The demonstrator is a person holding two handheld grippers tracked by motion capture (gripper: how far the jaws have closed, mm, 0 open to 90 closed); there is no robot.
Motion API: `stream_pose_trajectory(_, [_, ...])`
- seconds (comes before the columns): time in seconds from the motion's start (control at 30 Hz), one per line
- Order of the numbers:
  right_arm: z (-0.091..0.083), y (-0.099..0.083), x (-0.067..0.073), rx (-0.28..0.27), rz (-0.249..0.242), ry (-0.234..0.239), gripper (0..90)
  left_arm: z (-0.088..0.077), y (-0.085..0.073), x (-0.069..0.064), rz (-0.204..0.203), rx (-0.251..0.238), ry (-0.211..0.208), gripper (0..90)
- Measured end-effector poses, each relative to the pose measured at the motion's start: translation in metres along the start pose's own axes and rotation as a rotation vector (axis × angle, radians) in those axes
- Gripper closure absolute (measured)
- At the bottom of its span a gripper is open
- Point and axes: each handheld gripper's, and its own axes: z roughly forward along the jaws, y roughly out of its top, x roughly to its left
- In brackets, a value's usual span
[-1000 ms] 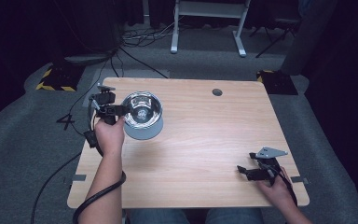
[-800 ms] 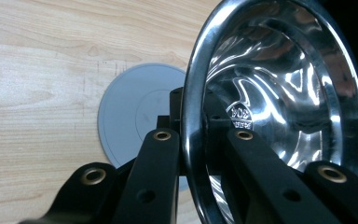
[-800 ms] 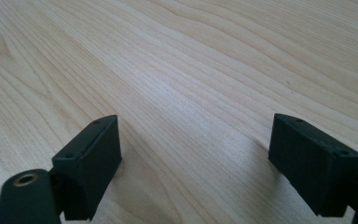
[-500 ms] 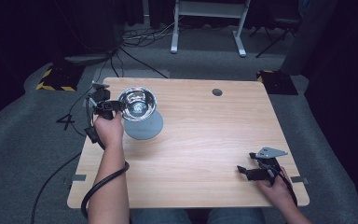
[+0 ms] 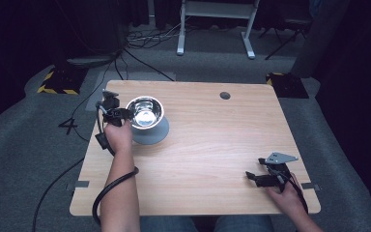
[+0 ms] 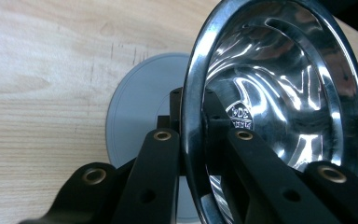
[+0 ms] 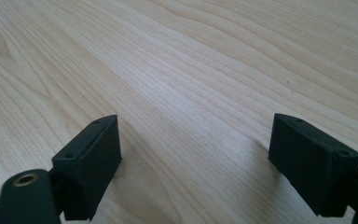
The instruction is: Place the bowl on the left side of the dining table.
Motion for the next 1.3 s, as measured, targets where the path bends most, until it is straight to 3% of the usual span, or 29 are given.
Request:
stream_pose_trajectory(0.17, [0.0,0.0,0.0,0.0,-0.001,-0.001,16.8,0.018,-0.001,0.006,-0.028,0.028,-0.004,86.3])
stream_pose_trajectory(0.47, [0.0,0.0,0.0,0.001,0.0,-0.001,16.8,0.041,-0.001,0.01,-0.04,0.067,0.006,86.2])
stream_pose_trajectory(0.53, [0.0,0.0,0.001,0.001,0.002,-0.002,16.8,0.043,-0.001,0.009,-0.051,0.06,0.01,86.2])
stream_pose_trajectory(0.7, [0.0,0.0,0.0,-0.001,-0.001,-0.002,16.8,0.047,-0.001,0.009,-0.04,0.098,0.024,86.2])
stream_pose_trajectory(0.97, [0.0,0.0,0.001,0.001,0.002,-0.002,16.8,0.05,-0.002,0.01,-0.045,0.088,0.047,86.2])
stream_pose_trajectory(1.3, [0.0,0.0,0.001,0.003,0.006,-0.002,16.8,0.052,-0.003,0.011,-0.044,0.114,0.052,86.1])
